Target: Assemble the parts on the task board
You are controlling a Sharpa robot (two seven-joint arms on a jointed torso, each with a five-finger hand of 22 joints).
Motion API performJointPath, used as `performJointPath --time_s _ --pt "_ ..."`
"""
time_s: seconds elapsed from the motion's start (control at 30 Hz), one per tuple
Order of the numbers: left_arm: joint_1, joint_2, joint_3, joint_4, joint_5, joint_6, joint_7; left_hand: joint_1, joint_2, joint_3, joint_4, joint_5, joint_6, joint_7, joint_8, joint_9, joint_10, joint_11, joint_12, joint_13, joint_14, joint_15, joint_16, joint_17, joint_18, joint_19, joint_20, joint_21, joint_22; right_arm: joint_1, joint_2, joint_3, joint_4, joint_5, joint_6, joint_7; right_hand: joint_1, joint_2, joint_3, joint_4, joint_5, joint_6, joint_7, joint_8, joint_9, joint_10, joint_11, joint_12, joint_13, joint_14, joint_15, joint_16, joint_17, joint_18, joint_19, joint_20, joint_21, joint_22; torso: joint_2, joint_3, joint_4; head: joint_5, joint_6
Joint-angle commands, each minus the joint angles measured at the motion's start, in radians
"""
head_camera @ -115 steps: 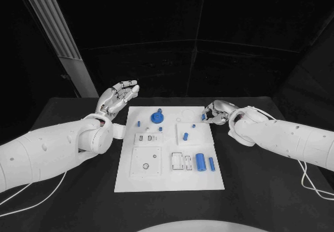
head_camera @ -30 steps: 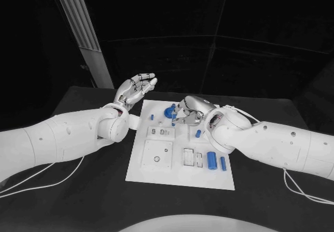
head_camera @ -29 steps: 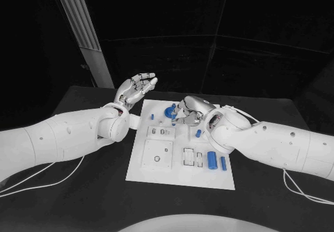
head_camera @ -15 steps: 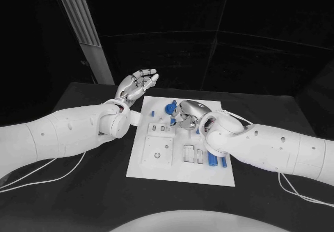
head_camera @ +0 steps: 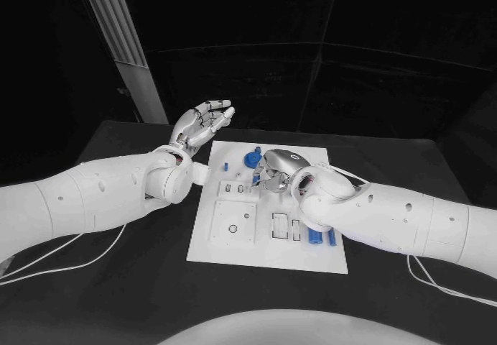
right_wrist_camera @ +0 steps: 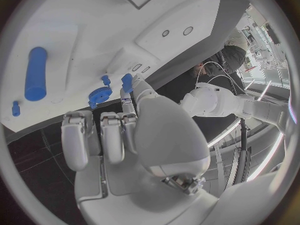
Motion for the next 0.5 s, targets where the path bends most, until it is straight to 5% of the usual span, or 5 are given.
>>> performJointPath --time_s 0.03,0.5 --pt "0.002 0.001 0.001 0.000 -0.006 0.005 0.268 0.001 0.007 0.003 -0.003 0.003 -0.003 0.156 0.005 -0.001 -0.008 -0.001 0.006 -0.001 -0.004 0.001 0.004 0.000 0.016 -0.007 0.001 -0.003 0.001 0.001 0.007 0.001 -0.007 -0.020 0.002 0.001 -0.003 -0.006 -0.007 0.001 0.003 0.029 -0.022 0.003 0.002 0.104 0.007 0.003 0.263 0.104 0.007 0.002 0.263 -0.007 0.106 0.004 0.003 0.263 0.000 0.0002 0.0007 -0.001 -0.001" --pt "0.002 0.000 0.001 0.001 -0.006 0.005 0.268 0.003 0.009 0.003 -0.003 0.004 -0.005 0.156 0.005 -0.002 -0.009 -0.001 0.007 -0.001 -0.004 0.001 0.005 0.000 0.016 -0.008 0.001 -0.003 0.001 -0.013 0.042 0.001 -0.038 -0.015 0.008 0.016 -0.003 -0.006 -0.007 0.000 0.004 0.028 -0.021 0.001 0.001 0.104 0.008 0.003 0.263 0.104 0.007 0.002 0.263 -0.007 0.106 0.005 0.003 0.263 -0.001 -0.0005 0.0007 -0.004 -0.005"
